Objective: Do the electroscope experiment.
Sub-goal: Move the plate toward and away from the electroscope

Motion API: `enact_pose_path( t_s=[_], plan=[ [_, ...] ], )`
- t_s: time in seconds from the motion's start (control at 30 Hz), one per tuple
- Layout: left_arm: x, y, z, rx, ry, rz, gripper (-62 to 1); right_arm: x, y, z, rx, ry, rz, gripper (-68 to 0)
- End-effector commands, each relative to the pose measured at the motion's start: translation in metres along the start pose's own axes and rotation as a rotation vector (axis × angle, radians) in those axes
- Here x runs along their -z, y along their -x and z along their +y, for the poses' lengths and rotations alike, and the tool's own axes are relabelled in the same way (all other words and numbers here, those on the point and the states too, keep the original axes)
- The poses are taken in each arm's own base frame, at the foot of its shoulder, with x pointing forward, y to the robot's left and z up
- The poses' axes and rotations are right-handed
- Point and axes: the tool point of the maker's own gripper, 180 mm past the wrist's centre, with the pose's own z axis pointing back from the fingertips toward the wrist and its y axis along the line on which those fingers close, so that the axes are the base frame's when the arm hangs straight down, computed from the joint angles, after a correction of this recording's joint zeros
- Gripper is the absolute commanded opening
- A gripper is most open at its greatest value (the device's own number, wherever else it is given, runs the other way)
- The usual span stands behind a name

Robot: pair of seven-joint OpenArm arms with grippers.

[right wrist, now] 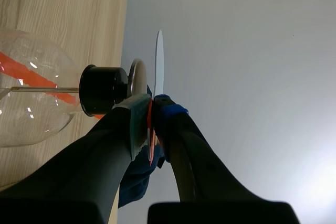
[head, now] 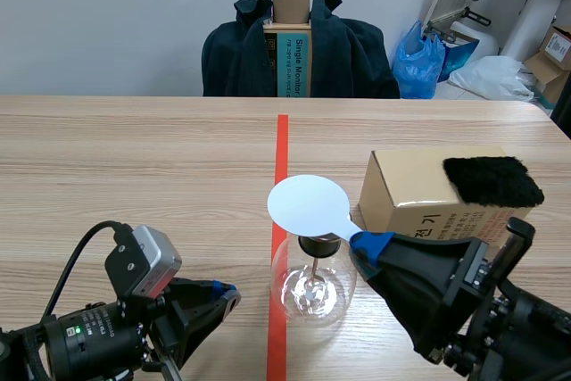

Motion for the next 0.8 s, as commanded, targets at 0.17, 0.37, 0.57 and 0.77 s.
enact_pose_path(
  t_s=[0.17,0.37,0.57,0.77],
  plan=[
    [0.003,-0.014,-0.001,0.001,0.002,-0.047,-59.2,0.000,0.019,-0.010,-0.040,0.020,0.068,-66.7],
    [0.003,-0.014,-0.001,0.001,0.002,-0.046,-59.2,-0.004,0.046,-0.012,-0.037,0.025,0.219,-66.7],
    [0.003,-0.014,-0.001,0.001,0.002,-0.046,-59.2,-0.014,0.076,-0.015,-0.028,0.041,0.394,-66.7],
    [0.003,-0.014,-0.001,0.001,0.002,-0.046,-59.2,-0.027,0.101,-0.019,-0.009,0.067,0.545,-66.7]
  ],
)
